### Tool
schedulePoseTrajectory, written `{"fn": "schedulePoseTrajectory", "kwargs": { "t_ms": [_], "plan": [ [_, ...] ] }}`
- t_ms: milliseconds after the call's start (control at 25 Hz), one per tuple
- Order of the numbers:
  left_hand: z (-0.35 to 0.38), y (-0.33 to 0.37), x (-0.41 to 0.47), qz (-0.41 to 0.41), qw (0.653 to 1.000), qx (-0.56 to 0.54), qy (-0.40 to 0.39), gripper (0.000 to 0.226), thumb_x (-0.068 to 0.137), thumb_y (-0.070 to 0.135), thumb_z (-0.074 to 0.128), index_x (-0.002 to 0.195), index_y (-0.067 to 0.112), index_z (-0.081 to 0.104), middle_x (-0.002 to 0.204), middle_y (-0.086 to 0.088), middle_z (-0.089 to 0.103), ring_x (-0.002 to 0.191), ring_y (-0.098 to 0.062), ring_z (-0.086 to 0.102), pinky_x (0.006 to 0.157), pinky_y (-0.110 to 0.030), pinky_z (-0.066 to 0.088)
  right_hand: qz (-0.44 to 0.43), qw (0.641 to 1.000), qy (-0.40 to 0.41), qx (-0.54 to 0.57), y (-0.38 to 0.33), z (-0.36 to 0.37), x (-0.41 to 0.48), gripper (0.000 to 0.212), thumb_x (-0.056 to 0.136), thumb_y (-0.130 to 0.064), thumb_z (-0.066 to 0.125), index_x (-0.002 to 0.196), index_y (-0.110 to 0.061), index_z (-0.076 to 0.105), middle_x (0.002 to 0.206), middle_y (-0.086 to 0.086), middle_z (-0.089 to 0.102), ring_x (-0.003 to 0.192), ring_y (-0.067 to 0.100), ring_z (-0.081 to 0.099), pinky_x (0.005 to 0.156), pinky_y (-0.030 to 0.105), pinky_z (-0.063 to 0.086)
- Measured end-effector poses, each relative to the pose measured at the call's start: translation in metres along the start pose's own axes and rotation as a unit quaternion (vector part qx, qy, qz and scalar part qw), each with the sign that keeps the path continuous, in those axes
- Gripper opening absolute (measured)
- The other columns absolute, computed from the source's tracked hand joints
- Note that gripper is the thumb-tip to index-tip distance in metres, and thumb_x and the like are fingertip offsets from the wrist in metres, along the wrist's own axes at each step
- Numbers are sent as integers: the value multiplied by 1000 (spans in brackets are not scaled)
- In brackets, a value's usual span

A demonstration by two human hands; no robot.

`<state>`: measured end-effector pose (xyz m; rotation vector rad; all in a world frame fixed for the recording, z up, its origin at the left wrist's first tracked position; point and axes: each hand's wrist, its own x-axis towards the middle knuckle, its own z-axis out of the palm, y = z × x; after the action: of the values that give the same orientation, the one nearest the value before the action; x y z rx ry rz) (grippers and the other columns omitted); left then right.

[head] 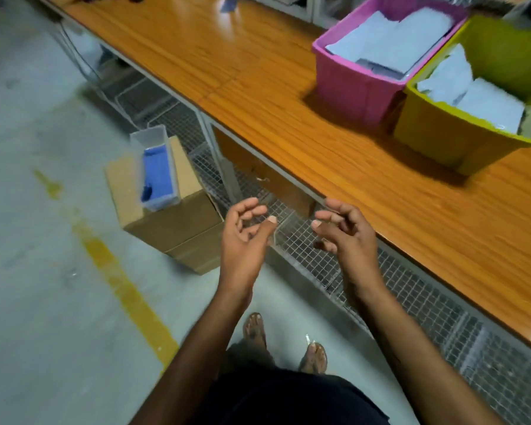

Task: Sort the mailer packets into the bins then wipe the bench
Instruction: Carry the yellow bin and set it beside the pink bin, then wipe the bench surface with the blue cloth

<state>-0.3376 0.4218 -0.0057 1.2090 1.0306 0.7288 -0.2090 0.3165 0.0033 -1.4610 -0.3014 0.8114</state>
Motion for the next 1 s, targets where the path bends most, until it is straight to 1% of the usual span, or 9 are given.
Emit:
{"fn": "schedulePoseTrajectory", "kwargs": {
  "t_ms": [240, 360, 520, 600, 680, 760, 840, 920, 1000],
  "plan": [
    [-81, 5, 41, -26, 993, -43, 106, 23, 97, 18, 68, 119, 24, 64, 110, 2, 75, 89, -6, 73, 69, -23, 54, 69, 994, -87, 6, 13, 103, 26, 33, 92, -11, 68, 123, -22, 67, 102, -7, 76, 95, 12, 70, 75, 30, 58],
    [-131, 8, 79, -24, 991, -47, 126, 17, 98, 17, 67, 113, 25, 64, 106, 3, 74, 83, -3, 71, 62, -17, 52, 81, 992, -101, 6, 21, 166, 46, 32, 93, -9, 67, 123, -21, 66, 103, -3, 75, 90, 10, 70, 69, 25, 57],
    [-210, 10, 144, -17, 985, -20, 172, 18, 97, 15, 67, 114, 19, 65, 104, 1, 72, 82, -8, 70, 61, -19, 51, 84, 990, -112, -17, 40, 262, 80, 32, 92, -9, 68, 123, -20, 65, 109, 5, 75, 93, 16, 71, 66, 24, 57],
    [-245, 1, 177, -31, 980, 0, 196, 16, 95, 13, 66, 110, 20, 66, 104, -2, 72, 81, -13, 70, 65, -24, 52, 64, 989, -112, -71, 56, 309, 103, 34, 89, -5, 70, 120, -19, 65, 106, 5, 74, 94, 15, 70, 72, 28, 59],
    [-275, -14, 212, -51, 977, 32, 202, 15, 91, 17, 66, 103, 27, 67, 104, -2, 72, 85, -19, 71, 76, -36, 57, 23, 981, -109, -162, 73, 356, 129, 37, 87, -4, 70, 120, -18, 66, 110, 3, 72, 98, 14, 69, 90, 38, 60],
    [-293, -30, 243, -69, 976, 64, 196, 15, 87, 21, 65, 99, 30, 67, 103, 3, 72, 94, -24, 71, 89, -45, 57, -28, 947, -118, -299, 89, 394, 157, 38, 89, -9, 66, 127, -15, 66, 122, 3, 71, 109, 15, 68, 102, 39, 53],
    [-299, -40, 266, -79, 977, 92, 178, 18, 92, 18, 64, 107, 27, 67, 103, 6, 70, 100, -24, 69, 92, -37, 55, -59, 894, -127, -426, 104, 424, 183, 42, 93, -10, 59, 135, -9, 62, 133, 9, 66, 122, 24, 63, 106, 36, 48],
    [-302, -51, 285, -81, 976, 130, 156, 24, 97, 17, 62, 120, 20, 65, 106, 7, 66, 105, -22, 66, 92, -30, 51, -78, 841, -136, -517, 121, 450, 204, 37, 91, -9, 56, 128, -5, 60, 132, 16, 61, 121, 36, 58, 97, 41, 49],
    [-303, -67, 296, -68, 973, 176, 135, 27, 97, 18, 62, 123, 22, 63, 112, 4, 67, 106, -21, 65, 95, -37, 54, -70, 786, -145, -596, 141, 465, 219, 36, 89, -11, 57, 124, -5, 52, 132, 19, 50, 119, 39, 53, 92, 45, 47]
  ]
}}
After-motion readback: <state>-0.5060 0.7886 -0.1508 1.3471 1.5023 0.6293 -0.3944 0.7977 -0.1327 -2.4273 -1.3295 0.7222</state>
